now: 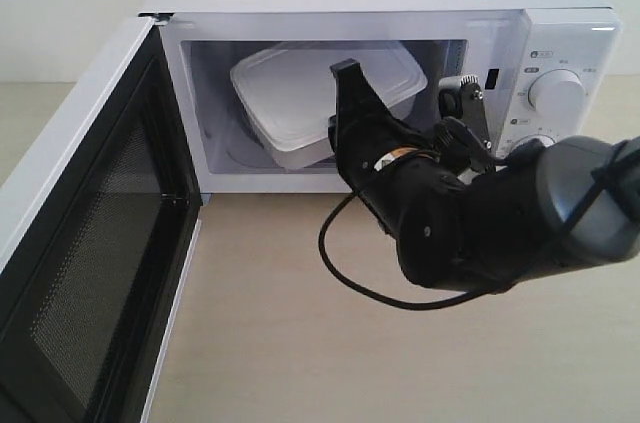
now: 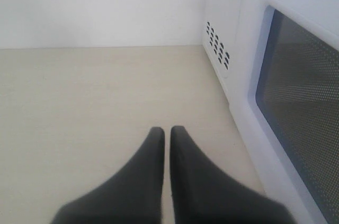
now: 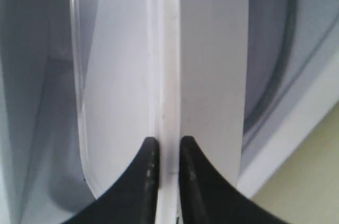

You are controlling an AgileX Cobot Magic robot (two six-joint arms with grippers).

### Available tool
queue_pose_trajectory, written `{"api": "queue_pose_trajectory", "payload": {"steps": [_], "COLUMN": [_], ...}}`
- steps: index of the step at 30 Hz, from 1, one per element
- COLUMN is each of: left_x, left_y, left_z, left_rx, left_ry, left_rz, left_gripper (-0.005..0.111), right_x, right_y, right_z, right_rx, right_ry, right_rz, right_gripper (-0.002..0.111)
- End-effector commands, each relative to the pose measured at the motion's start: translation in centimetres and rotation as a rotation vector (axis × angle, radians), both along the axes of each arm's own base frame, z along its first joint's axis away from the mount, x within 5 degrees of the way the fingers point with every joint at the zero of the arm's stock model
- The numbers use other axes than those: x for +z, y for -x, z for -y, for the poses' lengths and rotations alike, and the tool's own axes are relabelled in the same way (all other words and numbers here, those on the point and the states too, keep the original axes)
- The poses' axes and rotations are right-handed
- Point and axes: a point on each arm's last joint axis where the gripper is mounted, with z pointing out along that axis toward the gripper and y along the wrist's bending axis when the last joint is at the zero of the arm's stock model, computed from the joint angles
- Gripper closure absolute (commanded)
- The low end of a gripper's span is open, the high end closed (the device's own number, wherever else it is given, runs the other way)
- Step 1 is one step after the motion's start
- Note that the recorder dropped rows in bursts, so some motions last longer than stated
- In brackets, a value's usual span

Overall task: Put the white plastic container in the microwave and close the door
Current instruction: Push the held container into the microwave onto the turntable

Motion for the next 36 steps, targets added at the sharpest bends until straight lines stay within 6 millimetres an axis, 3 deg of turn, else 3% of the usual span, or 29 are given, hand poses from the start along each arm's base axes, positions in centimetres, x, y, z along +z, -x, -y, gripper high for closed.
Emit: {"api": "queue_pose_trajectory", "payload": {"steps": [1,11,32,34,36], "left_x": [-0.1,-0.1,-0.1,-0.1,-0.1], "left_y": [0.0,0.0,0.0,0.0,0.0], "left_z": [0.0,0.0,0.0,0.0,0.0], "left_rx": [0.001,0.001,0.001,0.001,0.001], "left_ry": [0.004,0.004,0.004,0.004,0.004], "left_rz": [0.000,0.000,0.000,0.000,0.000], "left_gripper": [0.102,0.102,0.102,0.102,0.102], "right_x": [1.1,-1.1,-0.2,-0.2,-0.2], "right_y": [-0.9,-2.3,-5.1,-5.1,-5.1], "right_z": [-0.5,-1.9,-0.6,-0.6,-0.6], "right_rx": [-0.055,-0.076,-0.127,-0.127,-0.128], "right_ry": [-0.021,-0.027,-0.072,-0.072,-0.074], "right_rz": [0.024,-0.062,-0.087,-0.087,-0.087], "right_gripper": [0.109,0.109,0.109,0.106,0.097]}}
